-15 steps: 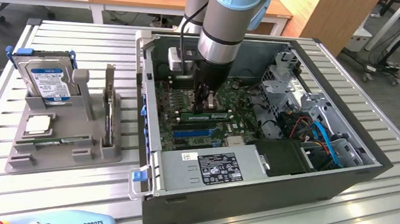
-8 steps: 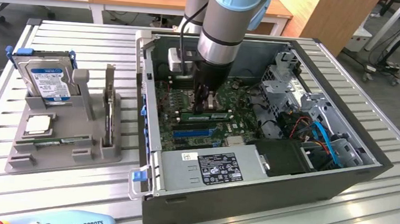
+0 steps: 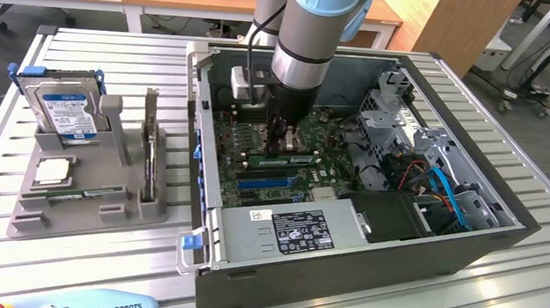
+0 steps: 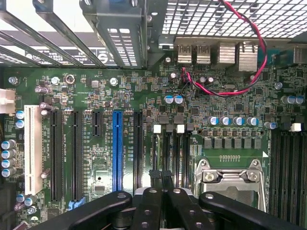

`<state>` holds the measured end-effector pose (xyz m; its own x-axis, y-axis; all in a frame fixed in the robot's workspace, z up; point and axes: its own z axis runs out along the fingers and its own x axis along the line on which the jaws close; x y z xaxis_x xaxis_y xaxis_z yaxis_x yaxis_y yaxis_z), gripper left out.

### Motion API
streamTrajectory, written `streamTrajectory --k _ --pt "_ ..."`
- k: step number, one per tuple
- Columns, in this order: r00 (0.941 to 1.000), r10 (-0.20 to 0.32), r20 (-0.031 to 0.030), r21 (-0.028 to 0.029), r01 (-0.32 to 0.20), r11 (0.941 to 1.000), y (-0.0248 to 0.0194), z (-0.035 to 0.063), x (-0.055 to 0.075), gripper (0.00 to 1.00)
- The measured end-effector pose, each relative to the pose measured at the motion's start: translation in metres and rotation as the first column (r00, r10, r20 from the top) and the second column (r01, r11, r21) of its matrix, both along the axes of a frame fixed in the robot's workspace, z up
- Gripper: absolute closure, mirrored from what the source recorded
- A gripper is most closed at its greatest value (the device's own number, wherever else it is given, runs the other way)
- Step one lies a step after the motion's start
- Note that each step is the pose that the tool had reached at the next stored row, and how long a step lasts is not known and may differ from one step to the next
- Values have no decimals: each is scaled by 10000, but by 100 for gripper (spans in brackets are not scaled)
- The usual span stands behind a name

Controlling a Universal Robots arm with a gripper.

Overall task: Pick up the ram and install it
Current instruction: 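Press down the ram until it locks into place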

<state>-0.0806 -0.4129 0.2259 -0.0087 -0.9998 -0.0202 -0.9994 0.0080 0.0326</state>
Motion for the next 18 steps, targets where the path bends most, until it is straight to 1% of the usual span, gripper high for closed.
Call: streamTrajectory --k 18 --pt "10000 0 0 -1 0 10000 0 -30 0 90"
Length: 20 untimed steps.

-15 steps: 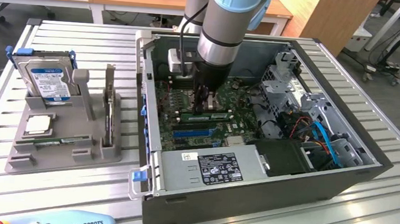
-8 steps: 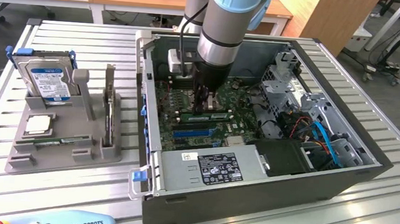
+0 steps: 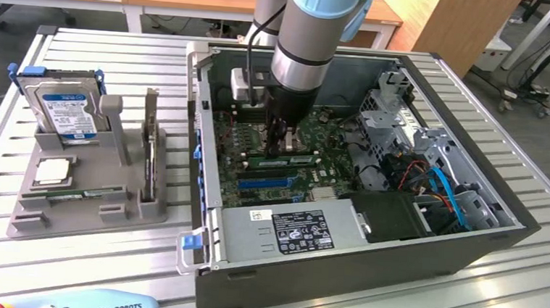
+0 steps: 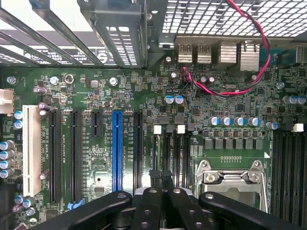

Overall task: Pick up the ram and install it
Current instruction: 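Press down the ram until it locks into place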

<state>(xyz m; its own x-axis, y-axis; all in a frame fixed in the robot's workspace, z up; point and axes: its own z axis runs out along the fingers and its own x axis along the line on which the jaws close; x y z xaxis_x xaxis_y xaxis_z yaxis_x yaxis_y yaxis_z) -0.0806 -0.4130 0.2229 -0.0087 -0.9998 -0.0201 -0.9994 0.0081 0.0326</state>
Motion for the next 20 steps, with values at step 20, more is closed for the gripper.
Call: streamTrajectory --k 20 --pt "10000 0 0 -12 0 10000 0 149 0 90"
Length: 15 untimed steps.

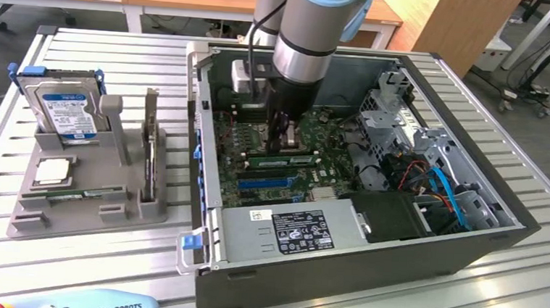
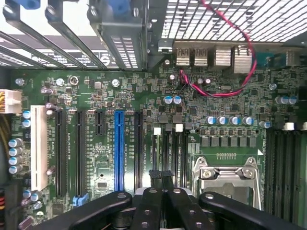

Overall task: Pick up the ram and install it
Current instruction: 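Press down the ram until it locks into place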

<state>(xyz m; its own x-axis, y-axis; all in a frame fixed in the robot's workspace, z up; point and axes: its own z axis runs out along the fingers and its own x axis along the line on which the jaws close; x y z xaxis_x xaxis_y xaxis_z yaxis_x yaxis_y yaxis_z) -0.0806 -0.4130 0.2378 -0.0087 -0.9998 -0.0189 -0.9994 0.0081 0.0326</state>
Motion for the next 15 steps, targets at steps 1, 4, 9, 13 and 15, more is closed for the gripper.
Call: streamTrajectory --k 1,4,9,13,15 --pt "10000 0 0 -2 0 10000 0 18 0 90" --pt "10000 1 0 -10 -1 10000 0 72 0 90" --pt "10000 1 0 -25 -1 10000 0 161 0 90" --pt "10000 1 0 -33 -1 10000 0 218 0 90" --pt "10000 0 1 -32 0 10000 0 219 0 90"
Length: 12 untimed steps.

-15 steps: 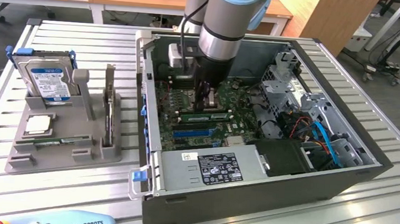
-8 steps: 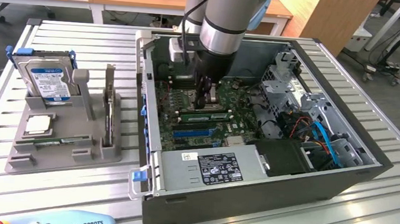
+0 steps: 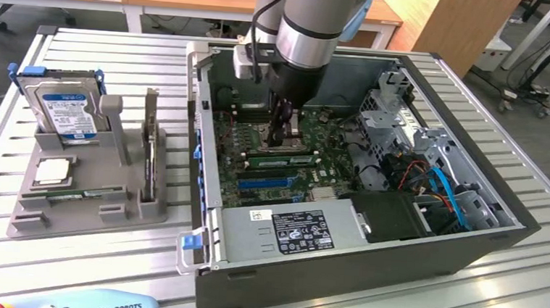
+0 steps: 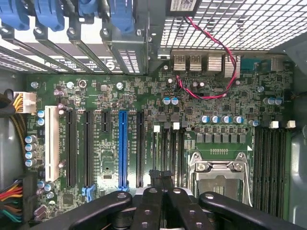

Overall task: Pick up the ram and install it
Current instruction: 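Press down the ram until it locks into place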

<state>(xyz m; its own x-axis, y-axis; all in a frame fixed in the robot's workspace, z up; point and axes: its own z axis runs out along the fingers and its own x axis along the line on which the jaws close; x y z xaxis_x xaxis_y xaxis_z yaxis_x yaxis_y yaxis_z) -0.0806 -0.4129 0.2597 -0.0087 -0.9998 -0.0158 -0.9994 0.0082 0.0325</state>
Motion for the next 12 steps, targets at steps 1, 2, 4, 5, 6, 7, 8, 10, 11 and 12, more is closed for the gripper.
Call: streamTrajectory --k 1,2,4,5,6,7,8,10,11,12 --pt "10000 0 0 0 0 10000 0 0 0 90" --pt "10000 0 0 0 0 10000 0 0 0 90" --pt "10000 0 0 0 0 10000 0 0 0 90" --pt "10000 -1 -1 -2 1 10000 0 1 4 90" --pt "10000 -1 -2 -3 1 10000 0 1 12 90" --pt "10000 0 -1 -2 0 10000 0 1 24 90" --pt "10000 0 -1 -2 0 10000 0 1 39 90" --pt "10000 0 0 -1 0 10000 0 0 75 90" --pt "10000 1 0 -1 -1 10000 0 0 95 90" --pt "10000 0 0 -1 0 10000 0 0 115 90"
